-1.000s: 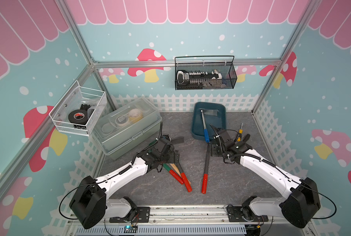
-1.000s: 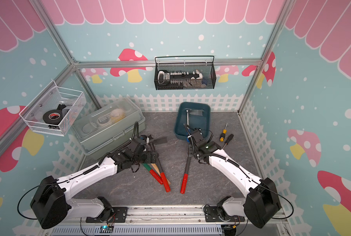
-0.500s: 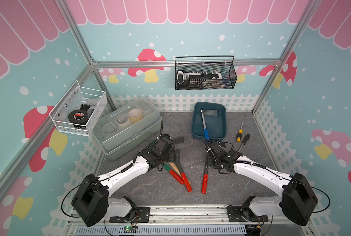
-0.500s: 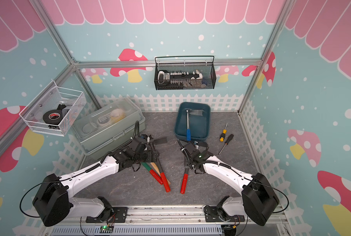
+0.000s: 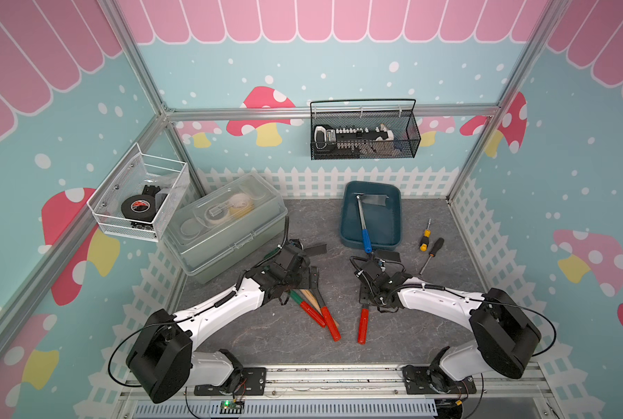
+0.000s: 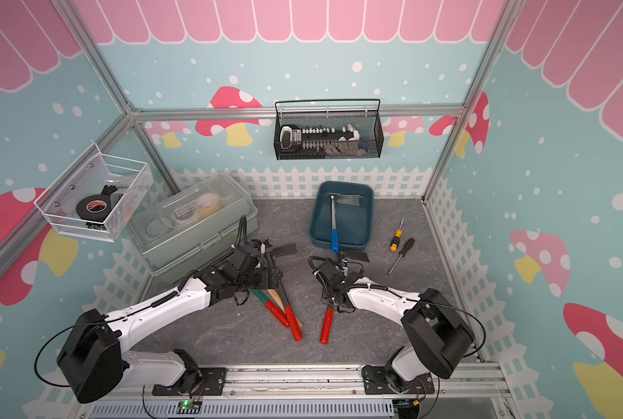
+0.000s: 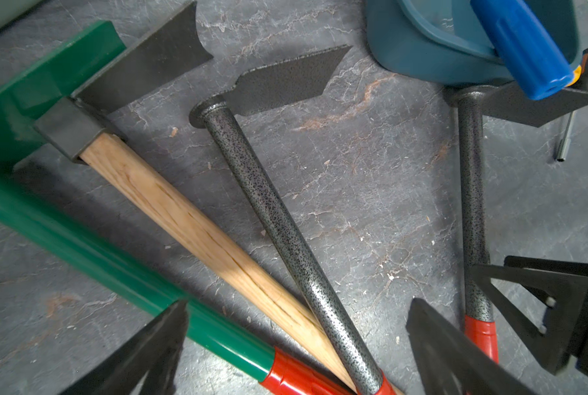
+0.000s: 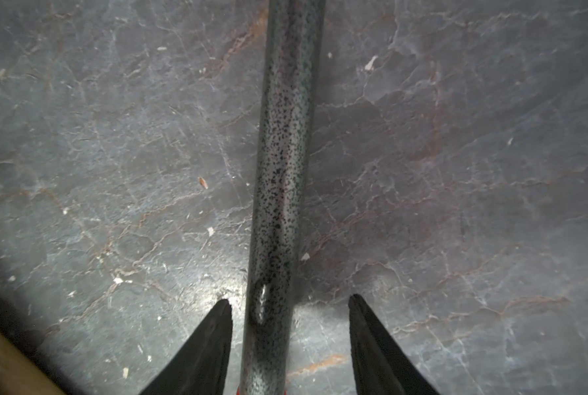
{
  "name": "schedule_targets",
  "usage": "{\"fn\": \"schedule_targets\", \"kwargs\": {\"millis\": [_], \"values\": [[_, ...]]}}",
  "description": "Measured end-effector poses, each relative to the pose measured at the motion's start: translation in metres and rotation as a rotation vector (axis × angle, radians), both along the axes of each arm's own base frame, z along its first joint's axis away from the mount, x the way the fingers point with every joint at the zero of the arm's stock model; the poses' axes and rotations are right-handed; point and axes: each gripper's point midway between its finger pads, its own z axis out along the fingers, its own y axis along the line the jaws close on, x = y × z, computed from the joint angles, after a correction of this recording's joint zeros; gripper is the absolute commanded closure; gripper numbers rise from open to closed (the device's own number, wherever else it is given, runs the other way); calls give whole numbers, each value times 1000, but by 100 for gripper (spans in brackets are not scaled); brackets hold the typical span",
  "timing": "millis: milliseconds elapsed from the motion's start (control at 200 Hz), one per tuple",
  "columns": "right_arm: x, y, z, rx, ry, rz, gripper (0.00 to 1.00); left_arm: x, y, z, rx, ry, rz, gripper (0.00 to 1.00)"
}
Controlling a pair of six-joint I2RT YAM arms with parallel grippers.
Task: Put the small hoe into the storage box
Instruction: Pick up the hoe from the center of the board.
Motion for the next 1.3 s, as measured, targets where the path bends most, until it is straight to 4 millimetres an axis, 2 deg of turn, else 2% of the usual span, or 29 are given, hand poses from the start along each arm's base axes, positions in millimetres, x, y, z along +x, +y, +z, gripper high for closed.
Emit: {"fn": "schedule_targets", "kwargs": {"millis": [260,450,620,795,1091,1296], "values": [[3,3,-16,-10,19,-15,53,0,0,0,0,0,0,1],[8,7,-16,-1,4,-23,57,-1,1,-2,3,3,0,1],[11,8,-16,6,-4,-31,69,-2,1,-3,5,6,0,1],[12,9,-16,13,-6,-42,76,-2,1,-3,5,6,0,1],[3,1,-13,13,-4,-45,87,-2,1,-3,3,7,-2,1],[-8,-8,6,39,-25,-38,92,-4,-4,-2,-9,15,-28,1]]}}
